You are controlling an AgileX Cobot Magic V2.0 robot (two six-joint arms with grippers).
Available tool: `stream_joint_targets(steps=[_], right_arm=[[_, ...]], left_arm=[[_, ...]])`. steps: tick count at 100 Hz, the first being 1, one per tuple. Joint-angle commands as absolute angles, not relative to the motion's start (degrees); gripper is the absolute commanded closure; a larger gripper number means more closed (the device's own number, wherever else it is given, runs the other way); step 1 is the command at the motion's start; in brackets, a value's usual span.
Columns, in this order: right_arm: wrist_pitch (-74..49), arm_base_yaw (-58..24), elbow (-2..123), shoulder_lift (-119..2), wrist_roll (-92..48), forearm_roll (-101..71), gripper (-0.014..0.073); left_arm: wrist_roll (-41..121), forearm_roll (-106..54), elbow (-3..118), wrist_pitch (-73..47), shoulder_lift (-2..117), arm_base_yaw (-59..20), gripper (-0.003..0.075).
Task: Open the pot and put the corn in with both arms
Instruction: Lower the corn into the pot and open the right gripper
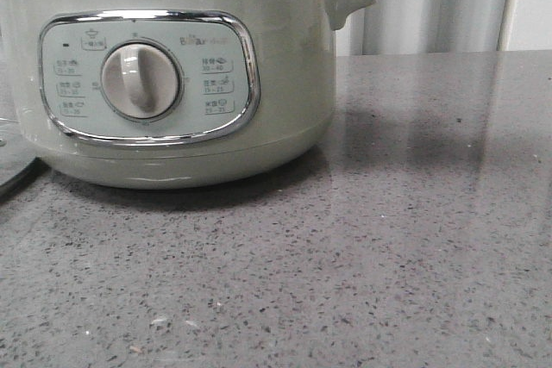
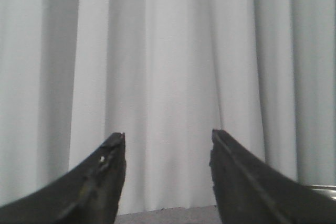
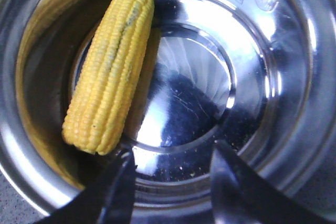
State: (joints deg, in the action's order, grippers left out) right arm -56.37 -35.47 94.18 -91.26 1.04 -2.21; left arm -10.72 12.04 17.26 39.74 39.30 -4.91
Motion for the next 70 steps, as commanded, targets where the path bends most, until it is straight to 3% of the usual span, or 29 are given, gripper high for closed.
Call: stream_joint_targets(steps=[1, 15, 26, 70], right_arm=[[-55.76, -35.61, 96.26, -86.34, 0.37, -0.77, 0.0463], [-59.76, -35.61, 95.89, -83.67, 0.37, -0.75, 0.0560], [-60.53, -35.61, 94.34, -81.25, 0.37, -0.40, 0.0589], [-50.00, -35.61, 73.17, -64.02, 0.37, 0.73, 0.0589]], left_arm=[[-12.29, 18.23, 19.24, 43.98, 38.18, -4.88, 0.0491], [-16.42, 25.69, 19.24, 43.89, 34.79, -4.88, 0.0642], [-19.84, 26.36, 19.24, 43.59, 31.35, -4.88, 0.0742], [-22.81, 26.58, 15.97, 36.65, 21.57, -4.88, 0.0741]])
